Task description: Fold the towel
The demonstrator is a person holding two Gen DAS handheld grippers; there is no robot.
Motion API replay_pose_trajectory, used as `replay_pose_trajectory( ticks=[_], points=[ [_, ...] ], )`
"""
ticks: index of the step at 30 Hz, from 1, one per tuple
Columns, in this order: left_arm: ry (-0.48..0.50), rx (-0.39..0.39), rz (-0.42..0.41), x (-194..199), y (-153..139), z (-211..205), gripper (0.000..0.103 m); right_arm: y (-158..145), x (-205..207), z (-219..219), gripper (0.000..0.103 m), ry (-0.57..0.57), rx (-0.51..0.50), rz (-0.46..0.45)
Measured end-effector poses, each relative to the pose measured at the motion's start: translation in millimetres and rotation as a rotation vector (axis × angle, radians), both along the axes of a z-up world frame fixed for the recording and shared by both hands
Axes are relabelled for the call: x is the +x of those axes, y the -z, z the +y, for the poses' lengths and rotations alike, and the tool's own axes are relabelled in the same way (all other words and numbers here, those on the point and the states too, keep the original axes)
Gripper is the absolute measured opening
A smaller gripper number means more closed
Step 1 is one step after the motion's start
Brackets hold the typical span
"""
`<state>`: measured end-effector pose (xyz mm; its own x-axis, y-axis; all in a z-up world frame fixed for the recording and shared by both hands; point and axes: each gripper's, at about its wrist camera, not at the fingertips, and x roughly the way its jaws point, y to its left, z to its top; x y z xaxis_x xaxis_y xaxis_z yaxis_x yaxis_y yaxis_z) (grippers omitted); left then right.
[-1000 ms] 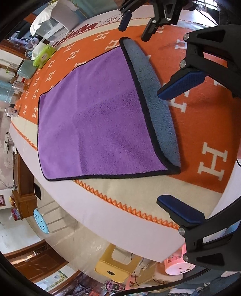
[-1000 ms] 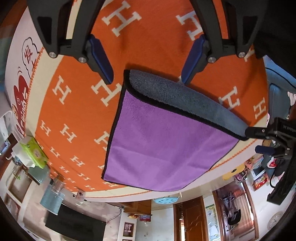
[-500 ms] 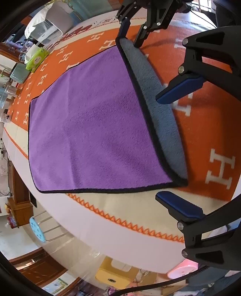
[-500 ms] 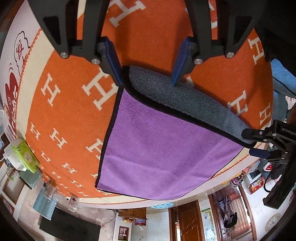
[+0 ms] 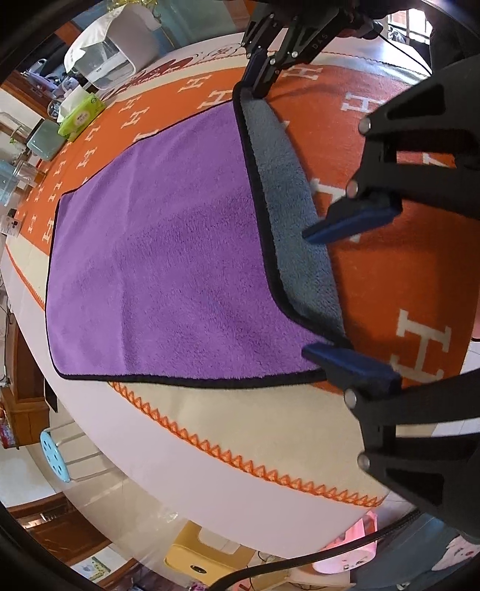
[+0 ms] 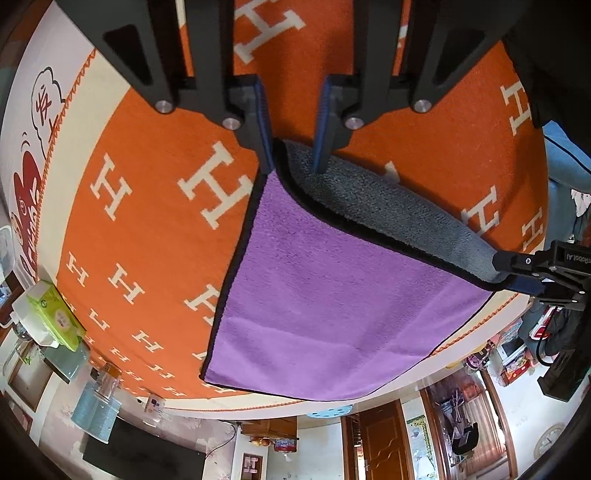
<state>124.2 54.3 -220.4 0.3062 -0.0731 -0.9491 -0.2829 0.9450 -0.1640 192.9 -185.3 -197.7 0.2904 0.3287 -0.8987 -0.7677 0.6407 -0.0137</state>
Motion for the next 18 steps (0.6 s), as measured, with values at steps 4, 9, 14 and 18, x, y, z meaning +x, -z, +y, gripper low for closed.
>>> replay_pose_trajectory(
  ticks=[4, 9, 14, 18],
  points=[
    [-0.005, 0.011, 0.01, 0, 1, 5, 0.028, -2, 1, -4, 0.013, 0.009, 0.007, 0.006],
    [-0.011, 0.027, 0.017, -1, 1, 12, 0.011, -4, 3, -4, 0.008, 0.022, 0.018, 0.014],
    [-0.015, 0.03, 0.021, -2, 2, 14, 0.006, -4, 3, -3, 0.005, 0.016, 0.016, 0.022],
    [-0.01, 0.038, 0.025, -2, 0, 15, 0.004, -5, 5, -2, 0.004, 0.016, 0.014, 0.023]
  ],
)
